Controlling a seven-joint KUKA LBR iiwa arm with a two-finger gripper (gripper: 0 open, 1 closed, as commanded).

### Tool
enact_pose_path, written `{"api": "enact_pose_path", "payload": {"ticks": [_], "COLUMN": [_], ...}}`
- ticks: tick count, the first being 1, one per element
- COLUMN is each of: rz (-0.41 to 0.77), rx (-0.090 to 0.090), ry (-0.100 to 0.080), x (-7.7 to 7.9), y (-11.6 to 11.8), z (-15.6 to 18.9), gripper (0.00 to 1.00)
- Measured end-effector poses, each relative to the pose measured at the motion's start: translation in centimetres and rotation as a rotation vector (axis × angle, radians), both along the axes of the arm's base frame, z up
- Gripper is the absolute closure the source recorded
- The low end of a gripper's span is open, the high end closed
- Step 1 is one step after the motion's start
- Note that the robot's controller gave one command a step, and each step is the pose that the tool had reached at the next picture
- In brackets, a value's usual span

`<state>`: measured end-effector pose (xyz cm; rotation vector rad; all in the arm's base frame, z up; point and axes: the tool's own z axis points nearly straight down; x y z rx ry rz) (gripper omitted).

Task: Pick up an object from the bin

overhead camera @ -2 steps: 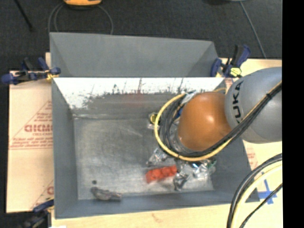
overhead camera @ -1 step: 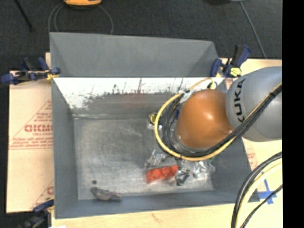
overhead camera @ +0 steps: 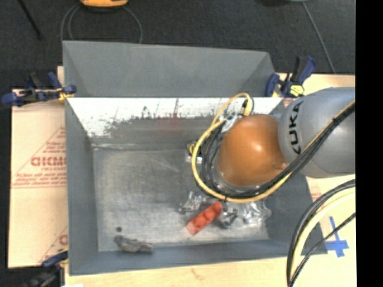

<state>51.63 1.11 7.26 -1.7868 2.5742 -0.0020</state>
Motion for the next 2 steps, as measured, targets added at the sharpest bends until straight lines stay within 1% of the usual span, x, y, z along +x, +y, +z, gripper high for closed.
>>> {"api": "enact_pose_path", "payload": {"ticks": [1,2], "rz": [-0.003,-0.005], "rx": [-0.001,0.001], "ry": [0.001,-0.005], "x": [0.11,0.34], "y": [0.01,0.10], "z": [0.14,0.40], "gripper": [0.00,1.00]}}
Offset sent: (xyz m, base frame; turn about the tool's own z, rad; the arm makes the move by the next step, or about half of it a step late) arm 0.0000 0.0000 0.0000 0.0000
